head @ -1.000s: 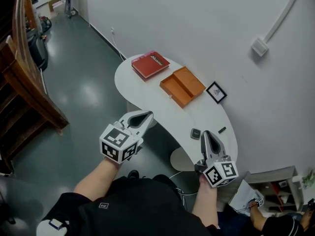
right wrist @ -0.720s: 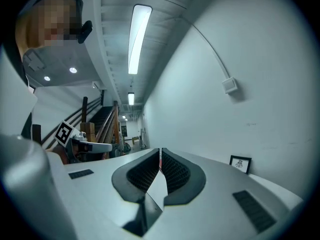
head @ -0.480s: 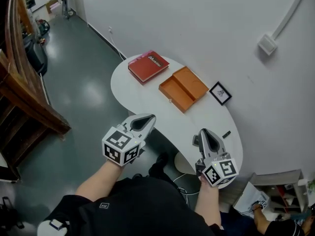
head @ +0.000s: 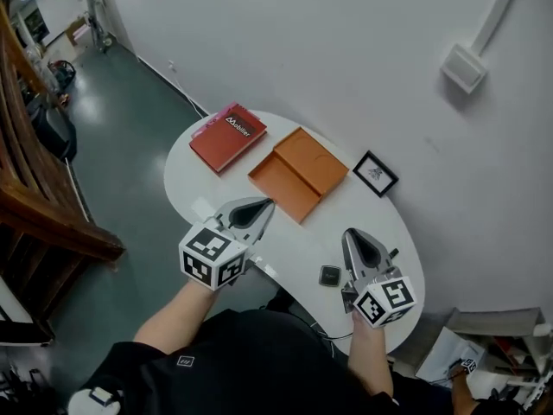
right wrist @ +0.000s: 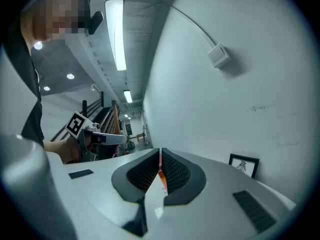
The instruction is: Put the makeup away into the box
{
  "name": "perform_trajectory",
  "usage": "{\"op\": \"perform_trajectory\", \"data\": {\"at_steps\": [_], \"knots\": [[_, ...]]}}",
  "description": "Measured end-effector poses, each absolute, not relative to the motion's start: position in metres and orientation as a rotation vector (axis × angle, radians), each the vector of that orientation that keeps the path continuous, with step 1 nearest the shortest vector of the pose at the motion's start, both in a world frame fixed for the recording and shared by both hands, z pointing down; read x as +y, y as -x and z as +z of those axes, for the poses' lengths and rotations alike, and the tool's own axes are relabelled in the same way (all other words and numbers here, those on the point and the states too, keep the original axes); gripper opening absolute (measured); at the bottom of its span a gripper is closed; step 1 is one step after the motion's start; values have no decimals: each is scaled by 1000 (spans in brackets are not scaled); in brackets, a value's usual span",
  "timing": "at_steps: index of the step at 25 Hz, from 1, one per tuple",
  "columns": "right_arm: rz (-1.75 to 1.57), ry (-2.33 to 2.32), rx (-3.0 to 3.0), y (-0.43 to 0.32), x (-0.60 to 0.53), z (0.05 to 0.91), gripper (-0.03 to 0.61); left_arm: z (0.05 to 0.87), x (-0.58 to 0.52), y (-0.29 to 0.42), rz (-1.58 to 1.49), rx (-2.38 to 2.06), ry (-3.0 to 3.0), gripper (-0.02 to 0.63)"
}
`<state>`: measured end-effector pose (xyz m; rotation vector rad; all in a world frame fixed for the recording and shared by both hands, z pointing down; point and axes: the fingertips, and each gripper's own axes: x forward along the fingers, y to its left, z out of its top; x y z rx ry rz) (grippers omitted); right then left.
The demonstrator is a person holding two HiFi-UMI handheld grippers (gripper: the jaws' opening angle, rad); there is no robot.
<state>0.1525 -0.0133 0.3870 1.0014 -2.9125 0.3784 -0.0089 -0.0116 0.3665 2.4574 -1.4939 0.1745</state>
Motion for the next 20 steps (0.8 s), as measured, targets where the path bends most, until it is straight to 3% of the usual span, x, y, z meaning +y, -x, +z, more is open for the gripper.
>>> {"op": "perform_trajectory", "data": {"at_steps": [20], "knots": [[706,-1216,-2613,-184,-31,477,40,441,-78,-54,313,-1083,-2512,14]]}}
